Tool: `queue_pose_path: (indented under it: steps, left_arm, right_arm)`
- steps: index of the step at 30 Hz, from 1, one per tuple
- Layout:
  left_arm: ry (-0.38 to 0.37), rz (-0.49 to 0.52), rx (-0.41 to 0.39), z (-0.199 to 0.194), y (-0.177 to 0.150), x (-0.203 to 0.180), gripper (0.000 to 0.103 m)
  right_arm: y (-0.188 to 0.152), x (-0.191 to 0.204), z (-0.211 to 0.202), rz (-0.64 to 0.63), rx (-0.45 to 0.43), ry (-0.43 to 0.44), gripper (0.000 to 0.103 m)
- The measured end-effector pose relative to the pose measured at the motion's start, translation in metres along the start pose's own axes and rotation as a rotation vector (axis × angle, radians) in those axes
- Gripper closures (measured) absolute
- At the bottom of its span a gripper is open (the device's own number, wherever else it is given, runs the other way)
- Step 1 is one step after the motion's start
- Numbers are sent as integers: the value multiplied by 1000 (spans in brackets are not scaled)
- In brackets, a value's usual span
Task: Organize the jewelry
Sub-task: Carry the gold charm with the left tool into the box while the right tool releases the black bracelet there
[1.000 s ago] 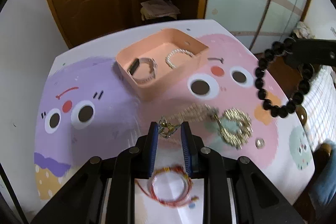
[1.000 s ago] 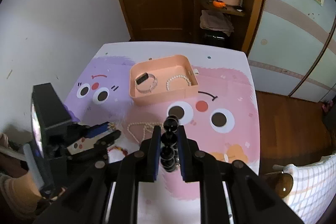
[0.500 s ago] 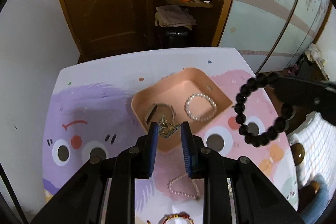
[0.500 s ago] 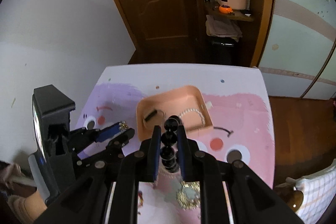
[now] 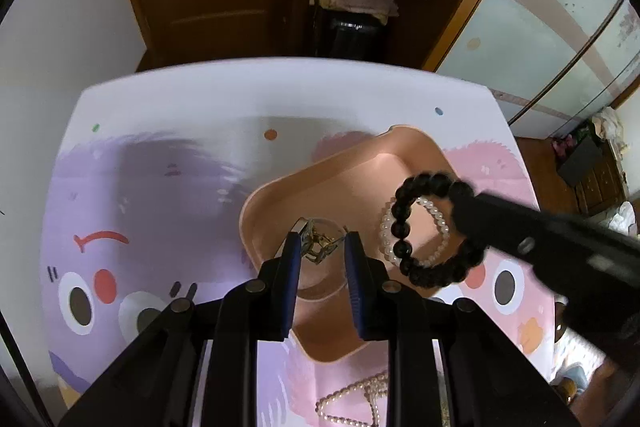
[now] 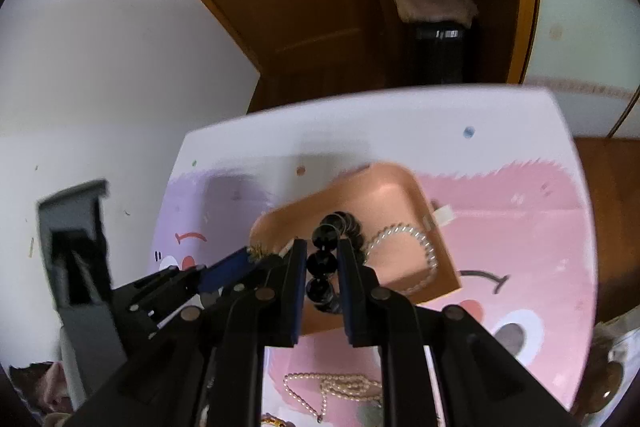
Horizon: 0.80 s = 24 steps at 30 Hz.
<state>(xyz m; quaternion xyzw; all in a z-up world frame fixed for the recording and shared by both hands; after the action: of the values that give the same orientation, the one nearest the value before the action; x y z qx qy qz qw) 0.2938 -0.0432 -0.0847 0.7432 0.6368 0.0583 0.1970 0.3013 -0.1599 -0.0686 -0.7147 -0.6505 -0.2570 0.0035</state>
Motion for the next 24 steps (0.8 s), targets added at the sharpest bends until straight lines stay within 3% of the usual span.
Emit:
queue_pose_path:
  steps: [6, 15, 17, 21, 24]
  left_arm:
    - [2, -13, 24, 17, 3, 5, 83]
    - [-9, -32, 38, 28, 9, -3, 83]
    - [-18, -42, 33, 27, 9, -5, 83]
    - [-23, -55, 31, 29, 10, -11, 81]
    - [-21, -61, 34, 31, 10, -16, 73]
  right_arm:
    - [-7, -24, 31, 44, 66, -12, 88]
    - [-15, -49, 39, 64, 138, -74, 87]
    - [-15, -51, 37, 76, 137, -52, 86]
    - [-15, -53, 28, 86, 101, -37, 71]
    - [-19, -55, 17, 100, 68, -17, 71]
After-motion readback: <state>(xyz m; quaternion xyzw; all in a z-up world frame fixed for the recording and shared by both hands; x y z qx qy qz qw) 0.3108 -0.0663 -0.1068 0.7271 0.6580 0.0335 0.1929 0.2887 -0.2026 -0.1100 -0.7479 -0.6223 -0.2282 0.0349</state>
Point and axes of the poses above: each gripper's, at about its wrist camera, not at the fingertips, and z roughly the way its jaws point, x to its left, y to its top, the point moved 2 cm from there along z, roughly the way its jaws point
